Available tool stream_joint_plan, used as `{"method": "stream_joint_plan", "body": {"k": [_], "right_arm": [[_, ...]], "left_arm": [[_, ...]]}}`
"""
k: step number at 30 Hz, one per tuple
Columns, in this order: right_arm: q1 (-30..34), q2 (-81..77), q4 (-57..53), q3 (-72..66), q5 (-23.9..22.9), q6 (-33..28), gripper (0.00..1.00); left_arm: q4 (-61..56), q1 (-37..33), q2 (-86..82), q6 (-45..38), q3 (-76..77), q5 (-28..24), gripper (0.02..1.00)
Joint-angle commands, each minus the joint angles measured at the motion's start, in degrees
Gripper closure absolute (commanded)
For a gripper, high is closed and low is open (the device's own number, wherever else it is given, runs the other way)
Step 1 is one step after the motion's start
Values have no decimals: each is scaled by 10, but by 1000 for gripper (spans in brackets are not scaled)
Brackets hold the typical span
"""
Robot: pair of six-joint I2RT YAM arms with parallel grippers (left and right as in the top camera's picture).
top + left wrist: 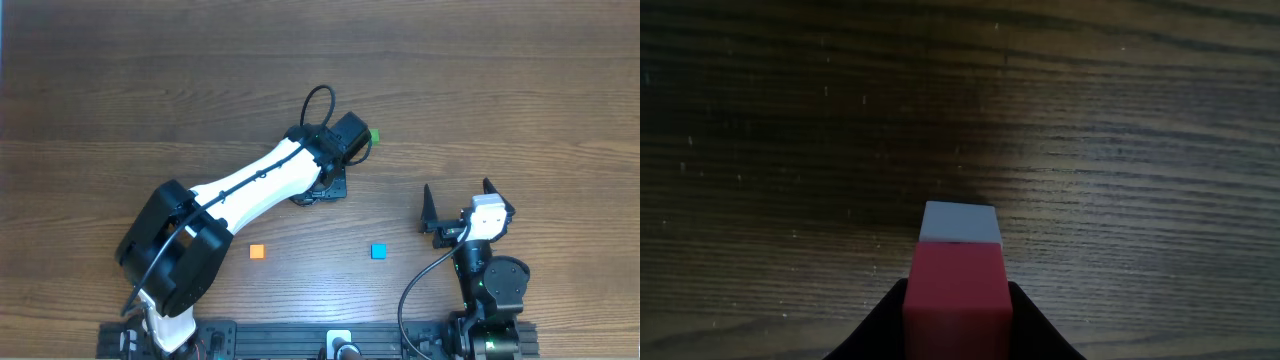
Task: Stack Cubes
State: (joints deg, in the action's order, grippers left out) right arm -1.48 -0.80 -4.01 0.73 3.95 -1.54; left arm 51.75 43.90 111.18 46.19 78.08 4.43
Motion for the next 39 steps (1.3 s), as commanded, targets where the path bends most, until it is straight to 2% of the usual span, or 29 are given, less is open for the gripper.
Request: {"method": "stream_joint_plan", "body": {"k": [1,6,10,13,14,16,20,29,32,35,39], "right_arm": [[0,4,0,-4,-6,2,7],[0,4,0,-4,-6,2,7],[0,4,0,-4,-6,2,9],[0,4,0,-4,-6,2,7],[0,4,0,-4,-6,2,9],[0,4,0,-4,-6,2,7],[0,4,0,-4,-6,2,9],[0,4,0,-4,-6,2,7],[0,4,0,-4,-6,2,9],[0,4,0,-4,-6,2,9],[0,4,0,-4,-6,2,7]], "left_arm": [[-2,-4,11,6,-4,-7,954],[-5,-4,11,6,-4,-7,790],[-8,-4,11,6,-4,-7,570],[-8,-5,11,8,-4,-7,327],[-11,-7,11,9,-4,-7,163],[-17,-9,11,10,-4,-7,71],[-23,-13,-20,9,-4,-1,20],[10,-12,-173,-10,-4,17,27],[41,2,-215,-7,-16,39,27],[44,22,-268,10,-75,73,27],[42,25,-323,57,-168,74,18]]}}
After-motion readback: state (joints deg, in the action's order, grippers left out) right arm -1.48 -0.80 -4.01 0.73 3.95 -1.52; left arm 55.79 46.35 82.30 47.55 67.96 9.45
